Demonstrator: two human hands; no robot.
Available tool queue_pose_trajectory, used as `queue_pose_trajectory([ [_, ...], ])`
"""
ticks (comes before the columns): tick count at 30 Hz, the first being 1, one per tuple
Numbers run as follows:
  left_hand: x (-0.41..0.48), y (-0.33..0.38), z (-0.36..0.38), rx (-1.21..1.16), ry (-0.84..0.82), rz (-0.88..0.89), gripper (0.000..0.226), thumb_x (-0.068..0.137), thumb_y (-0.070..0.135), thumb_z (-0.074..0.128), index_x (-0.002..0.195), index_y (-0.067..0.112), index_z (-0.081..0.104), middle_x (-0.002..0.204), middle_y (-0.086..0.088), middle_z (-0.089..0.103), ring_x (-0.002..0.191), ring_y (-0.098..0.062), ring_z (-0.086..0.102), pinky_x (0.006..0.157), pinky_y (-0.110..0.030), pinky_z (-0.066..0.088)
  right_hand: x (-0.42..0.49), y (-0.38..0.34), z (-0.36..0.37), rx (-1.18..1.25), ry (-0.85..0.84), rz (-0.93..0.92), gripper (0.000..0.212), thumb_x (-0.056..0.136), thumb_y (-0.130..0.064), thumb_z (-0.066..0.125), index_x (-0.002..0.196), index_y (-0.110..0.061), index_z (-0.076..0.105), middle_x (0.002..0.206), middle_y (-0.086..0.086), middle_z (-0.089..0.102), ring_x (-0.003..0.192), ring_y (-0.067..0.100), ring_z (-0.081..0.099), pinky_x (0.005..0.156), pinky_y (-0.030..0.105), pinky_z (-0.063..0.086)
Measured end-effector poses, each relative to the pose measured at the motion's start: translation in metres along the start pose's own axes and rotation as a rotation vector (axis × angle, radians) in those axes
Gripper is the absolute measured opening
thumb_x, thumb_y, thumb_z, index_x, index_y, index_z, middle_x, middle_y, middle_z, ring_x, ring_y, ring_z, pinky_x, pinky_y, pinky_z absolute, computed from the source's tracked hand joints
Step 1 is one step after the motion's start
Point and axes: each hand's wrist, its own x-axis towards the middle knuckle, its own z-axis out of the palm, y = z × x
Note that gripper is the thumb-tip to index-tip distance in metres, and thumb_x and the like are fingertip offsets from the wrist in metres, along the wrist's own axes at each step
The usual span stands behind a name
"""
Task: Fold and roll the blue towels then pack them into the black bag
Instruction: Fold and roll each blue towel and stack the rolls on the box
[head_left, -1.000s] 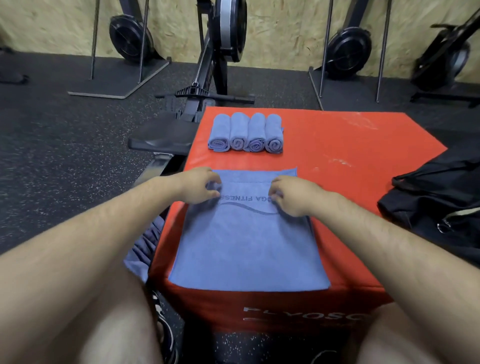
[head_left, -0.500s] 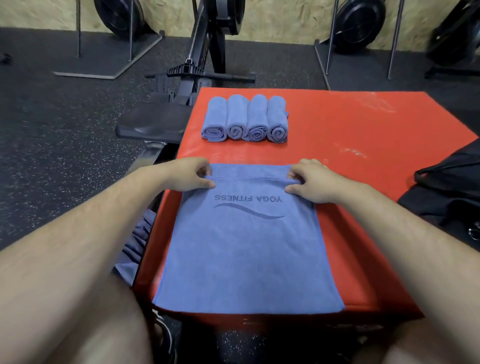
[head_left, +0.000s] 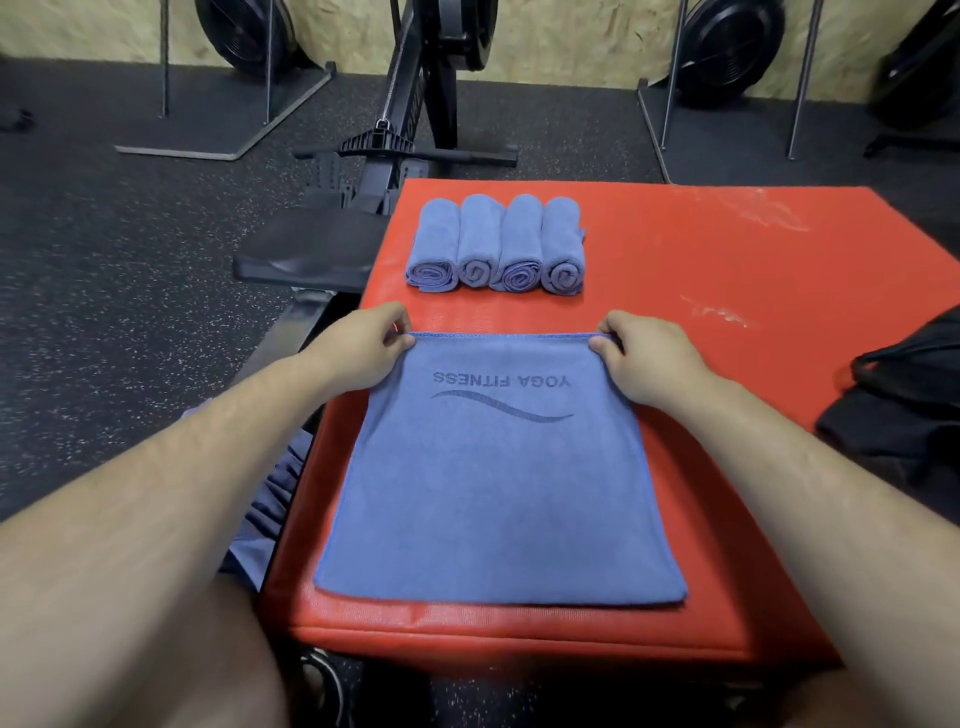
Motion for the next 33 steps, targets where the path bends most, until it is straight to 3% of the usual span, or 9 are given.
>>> queue_pose_trajectory([
  [5,0.006,-0.002,0.008,-0.009,0.066,-0.032,0.009,0.095,0.025,0.064,0.093,0.017,0.062,0.080,0.001,0.059,0.080,-0.023,0.054,0.065,-0.032,0.033,0.009,-0.004,0.011,-0.061,-0.014,0.033,0.017,0.097,-0.029,0.055,0.099,-0.014,0.062,0.101,0.013,0.067,0.097,0.036,0.060,0.078,0.039,0.046],
  [10,0.010,-0.006,0.010,0.057,0.036,0.000,0.012,0.094,0.023,0.066,0.097,0.011,0.066,0.097,-0.007,0.064,0.093,-0.026,0.058,0.074,-0.031,0.038,0.005,-0.010,0.020,-0.042,-0.034,0.042,0.019,0.099,-0.024,0.050,0.104,-0.007,0.059,0.106,0.016,0.056,0.100,0.037,0.054,0.081,0.043,0.044],
  [15,0.006,-0.003,0.011,0.145,0.029,0.036,0.014,0.095,0.023,0.063,0.092,0.010,0.058,0.101,-0.013,0.051,0.103,-0.036,0.049,0.091,-0.043,0.042,-0.003,-0.016,0.023,-0.159,0.015,0.016,0.022,0.103,-0.021,0.042,0.109,-0.002,0.052,0.115,0.019,0.050,0.108,0.038,0.044,0.083,0.047,0.039],
  [19,0.002,0.004,0.005,0.139,0.049,-0.013,0.014,0.100,0.024,0.051,0.096,0.011,0.049,0.098,-0.015,0.060,0.094,-0.039,0.055,0.078,-0.044,0.043,-0.004,-0.021,0.008,-0.099,0.057,0.023,0.022,0.105,-0.022,0.038,0.110,-0.004,0.049,0.108,0.019,0.057,0.101,0.038,0.049,0.076,0.042,0.033],
  [23,-0.003,0.009,-0.007,0.041,0.130,-0.023,0.010,0.102,0.017,0.052,0.102,0.007,0.047,0.088,-0.006,0.054,0.084,-0.028,0.050,0.066,-0.031,0.023,-0.004,-0.018,-0.002,-0.042,0.094,0.005,0.014,0.103,-0.023,0.044,0.105,-0.010,0.047,0.104,0.015,0.058,0.097,0.038,0.051,0.075,0.044,0.039],
  [26,-0.002,0.003,-0.016,-0.059,0.130,0.011,0.009,0.098,0.008,0.056,0.103,0.010,0.048,0.103,-0.009,0.059,0.098,-0.029,0.054,0.075,-0.030,0.031,-0.004,-0.012,-0.009,0.040,0.072,-0.024,0.007,0.098,-0.015,0.053,0.100,-0.014,0.047,0.102,0.011,0.057,0.097,0.036,0.052,0.074,0.041,0.039],
  [28,-0.005,0.001,-0.023,-0.110,0.139,0.015,0.014,0.096,0.007,0.060,0.107,0.012,0.052,0.107,-0.009,0.061,0.103,-0.026,0.057,0.082,-0.032,0.038,-0.006,-0.009,-0.017,0.090,0.080,-0.010,0.015,0.095,-0.011,0.057,0.108,-0.013,0.051,0.106,0.011,0.060,0.101,0.034,0.052,0.078,0.039,0.040],
  [30,-0.009,0.002,-0.031,-0.129,0.179,0.010,0.017,0.094,0.010,0.065,0.110,0.011,0.059,0.106,-0.009,0.062,0.101,-0.024,0.058,0.087,-0.035,0.043,-0.007,-0.005,-0.025,0.128,0.109,0.002,0.023,0.092,-0.011,0.061,0.115,-0.013,0.058,0.107,0.011,0.062,0.104,0.033,0.055,0.084,0.037,0.042],
  [33,-0.017,0.006,-0.045,-0.076,0.221,0.049,0.009,0.091,0.014,0.070,0.100,0.013,0.070,0.095,-0.008,0.060,0.094,-0.023,0.057,0.080,-0.031,0.039,-0.010,-0.005,-0.042,0.122,0.128,-0.028,0.014,0.088,-0.010,0.066,0.101,-0.014,0.071,0.091,0.005,0.059,0.095,0.028,0.056,0.076,0.028,0.032],
])
